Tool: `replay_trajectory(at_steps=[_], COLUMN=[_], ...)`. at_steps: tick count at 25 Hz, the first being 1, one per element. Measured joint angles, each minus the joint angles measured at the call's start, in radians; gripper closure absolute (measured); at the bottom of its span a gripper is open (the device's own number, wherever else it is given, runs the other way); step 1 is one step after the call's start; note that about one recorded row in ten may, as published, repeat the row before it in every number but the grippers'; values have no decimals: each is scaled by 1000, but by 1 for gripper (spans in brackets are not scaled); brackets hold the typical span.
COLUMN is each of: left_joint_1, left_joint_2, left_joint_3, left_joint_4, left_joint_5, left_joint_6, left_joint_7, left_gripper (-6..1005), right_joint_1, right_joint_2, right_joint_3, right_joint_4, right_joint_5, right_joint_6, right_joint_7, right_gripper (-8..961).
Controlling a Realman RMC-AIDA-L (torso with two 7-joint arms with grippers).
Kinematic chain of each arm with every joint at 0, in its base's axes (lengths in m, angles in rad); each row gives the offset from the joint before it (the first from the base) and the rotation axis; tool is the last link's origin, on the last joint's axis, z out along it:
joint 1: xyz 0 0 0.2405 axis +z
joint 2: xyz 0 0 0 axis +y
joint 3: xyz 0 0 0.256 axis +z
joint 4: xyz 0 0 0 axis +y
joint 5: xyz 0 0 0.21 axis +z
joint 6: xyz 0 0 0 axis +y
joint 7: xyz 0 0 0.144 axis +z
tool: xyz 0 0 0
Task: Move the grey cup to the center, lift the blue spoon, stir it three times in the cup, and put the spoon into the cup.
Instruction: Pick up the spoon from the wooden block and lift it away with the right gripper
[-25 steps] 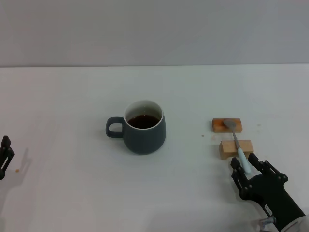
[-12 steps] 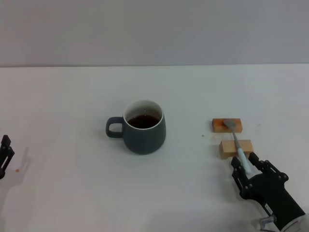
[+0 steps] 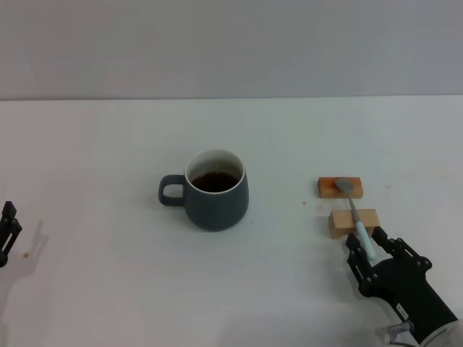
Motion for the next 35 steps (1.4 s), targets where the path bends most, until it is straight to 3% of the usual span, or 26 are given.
replay_trajectory(at_steps=[15,35], left_joint_1=[0,8], left_joint_2=[0,0], left_joint_3=[0,0], left_joint_4=[1,-4], left_joint_5=[-1,6], left_joint_6=[1,5], left_joint_7=[0,0], left_gripper=[141,141], right_joint_1=[6,7], right_joint_2=[0,0], right_joint_3=[-9,-8], right_joint_4=[0,0], right_joint_5=[0,0], right_joint_6=[4,12], right_joint_7=[0,0], right_gripper=[626,646])
